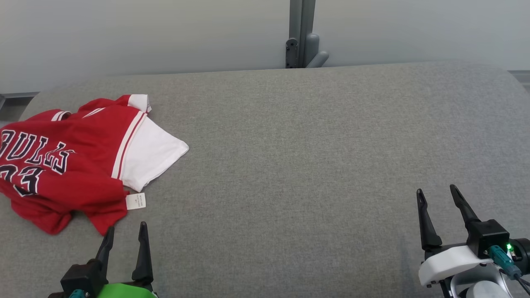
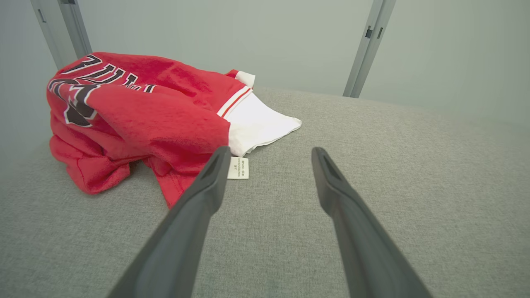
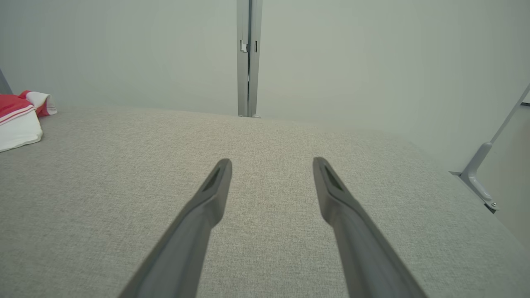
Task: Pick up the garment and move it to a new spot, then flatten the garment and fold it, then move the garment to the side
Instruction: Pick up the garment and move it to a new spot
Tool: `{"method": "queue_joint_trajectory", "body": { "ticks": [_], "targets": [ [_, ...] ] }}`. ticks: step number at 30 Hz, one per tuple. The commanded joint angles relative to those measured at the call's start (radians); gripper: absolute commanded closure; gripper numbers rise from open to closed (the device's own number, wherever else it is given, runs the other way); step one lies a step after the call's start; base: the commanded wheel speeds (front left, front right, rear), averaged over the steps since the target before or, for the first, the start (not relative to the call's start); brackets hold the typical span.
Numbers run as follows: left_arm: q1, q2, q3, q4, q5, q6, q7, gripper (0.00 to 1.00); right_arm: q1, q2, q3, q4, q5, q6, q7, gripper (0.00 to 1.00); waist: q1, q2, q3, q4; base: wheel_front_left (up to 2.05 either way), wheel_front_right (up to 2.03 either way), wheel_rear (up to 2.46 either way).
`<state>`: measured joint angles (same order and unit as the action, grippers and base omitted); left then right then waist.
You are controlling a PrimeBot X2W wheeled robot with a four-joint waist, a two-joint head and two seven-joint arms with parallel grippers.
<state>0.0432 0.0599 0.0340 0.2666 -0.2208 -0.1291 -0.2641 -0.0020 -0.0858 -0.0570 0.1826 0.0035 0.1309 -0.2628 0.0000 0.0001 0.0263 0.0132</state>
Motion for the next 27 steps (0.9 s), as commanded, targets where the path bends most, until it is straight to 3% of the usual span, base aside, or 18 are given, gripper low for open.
{"method": "queue_joint_trajectory", "body": {
  "ticks": [1,7,10,16,21,27],
  "targets": [
    [-0.014,0.001,-0.001,0.001,-0.002,-0.003,-0.001,0.0,0.006,-0.005,-0.005,-0.001,0.004,0.0,-0.003,0.0,0.0,-0.0001,0.001,0.012,0.0,0.0,0.0],
    [-0.021,-0.001,0.006,-0.004,0.003,-0.003,-0.001,0.0,0.014,-0.008,-0.005,-0.006,0.007,0.0,-0.003,0.0,0.0,-0.0001,0.003,0.093,0.0,0.0,0.0],
    [-0.01,-0.004,0.011,-0.005,0.002,-0.003,0.0,0.0,0.017,-0.004,0.003,-0.005,0.008,0.0,-0.003,0.0,0.0,-0.0001,-0.002,0.183,0.0,0.0,0.0],
    [0.032,-0.006,0.066,-0.013,-0.003,-0.001,0.0,0.0,-0.004,0.005,0.047,0.003,0.008,0.0,-0.003,0.0,0.0,-0.0001,-0.013,0.293,0.0,0.0,0.0],
    [0.056,-0.008,0.101,-0.019,-0.004,-0.001,-0.001,0.0,-0.013,0.008,0.067,0.009,0.014,0.0,-0.003,0.0,0.0,-0.0001,-0.017,0.332,0.0,0.0,0.0],
    [0.026,-0.01,0.098,-0.022,-0.015,-0.001,0.0,0.0,-0.015,0.002,0.076,0.007,0.009,0.0,-0.003,0.0,0.0,-0.0001,0.006,0.323,0.0,0.0,0.0]
  ]
}}
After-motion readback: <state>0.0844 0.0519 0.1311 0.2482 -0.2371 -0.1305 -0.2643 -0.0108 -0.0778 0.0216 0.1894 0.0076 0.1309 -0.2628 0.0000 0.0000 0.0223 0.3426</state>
